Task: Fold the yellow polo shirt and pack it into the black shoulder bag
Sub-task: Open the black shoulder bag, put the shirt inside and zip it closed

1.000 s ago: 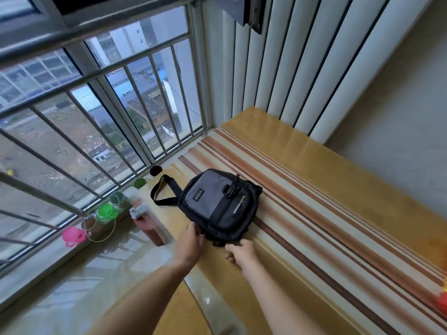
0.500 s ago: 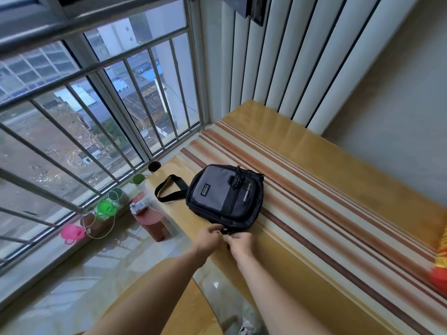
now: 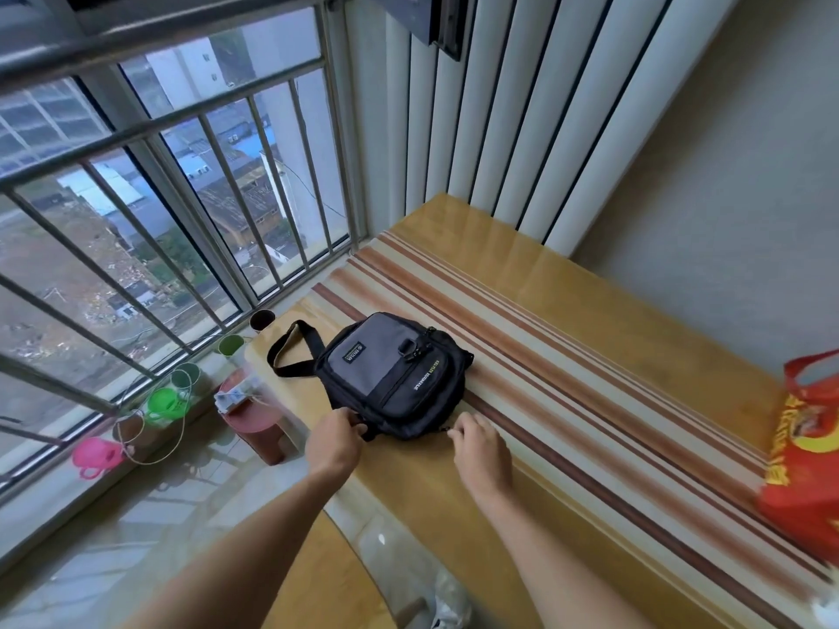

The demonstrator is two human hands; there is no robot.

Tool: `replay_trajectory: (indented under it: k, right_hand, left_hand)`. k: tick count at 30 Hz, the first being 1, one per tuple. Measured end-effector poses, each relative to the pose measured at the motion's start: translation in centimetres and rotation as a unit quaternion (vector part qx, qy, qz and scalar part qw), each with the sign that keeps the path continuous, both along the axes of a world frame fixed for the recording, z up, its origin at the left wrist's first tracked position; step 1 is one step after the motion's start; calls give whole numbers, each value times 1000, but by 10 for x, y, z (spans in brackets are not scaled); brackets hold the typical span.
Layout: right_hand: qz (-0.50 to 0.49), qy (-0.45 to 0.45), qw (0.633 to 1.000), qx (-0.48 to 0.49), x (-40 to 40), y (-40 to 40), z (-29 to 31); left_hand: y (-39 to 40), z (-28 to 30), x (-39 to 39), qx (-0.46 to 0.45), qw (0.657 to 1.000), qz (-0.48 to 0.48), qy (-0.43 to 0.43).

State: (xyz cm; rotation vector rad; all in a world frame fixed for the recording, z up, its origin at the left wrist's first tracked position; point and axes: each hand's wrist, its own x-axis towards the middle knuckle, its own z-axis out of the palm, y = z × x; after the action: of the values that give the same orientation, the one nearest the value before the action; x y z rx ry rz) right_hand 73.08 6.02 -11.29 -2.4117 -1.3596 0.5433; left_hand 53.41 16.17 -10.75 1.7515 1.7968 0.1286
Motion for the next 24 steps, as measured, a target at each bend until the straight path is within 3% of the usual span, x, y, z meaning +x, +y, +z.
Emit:
replay_trajectory:
  k: [2, 5, 8, 12, 16, 20, 24]
  right_hand:
    - [20, 68, 997, 14, -2, 9, -1]
    - [31, 160, 986, 28, -3, 15, -1]
    - [18, 216, 976, 30, 7, 18, 2]
    - [49, 292, 955, -5, 23, 21, 3]
    - [83, 303, 949, -30, 30, 22, 2]
    - [90, 173, 981, -24, 53, 30, -1]
    - [8, 117, 993, -7, 94, 45, 1]
  left_hand:
    - [-3, 1, 5, 52, 998, 3, 33]
    - [-18, 4, 23, 185, 974, -111, 70]
    - [-28, 2, 39, 244, 951, -178, 73]
    - [-30, -5, 51, 360, 877, -305, 93]
    - [-23, -6, 66, 274, 875, -374, 139]
    - [-11, -9, 67, 222, 873, -403, 163]
    - [-3, -12, 50, 168, 868, -436, 168]
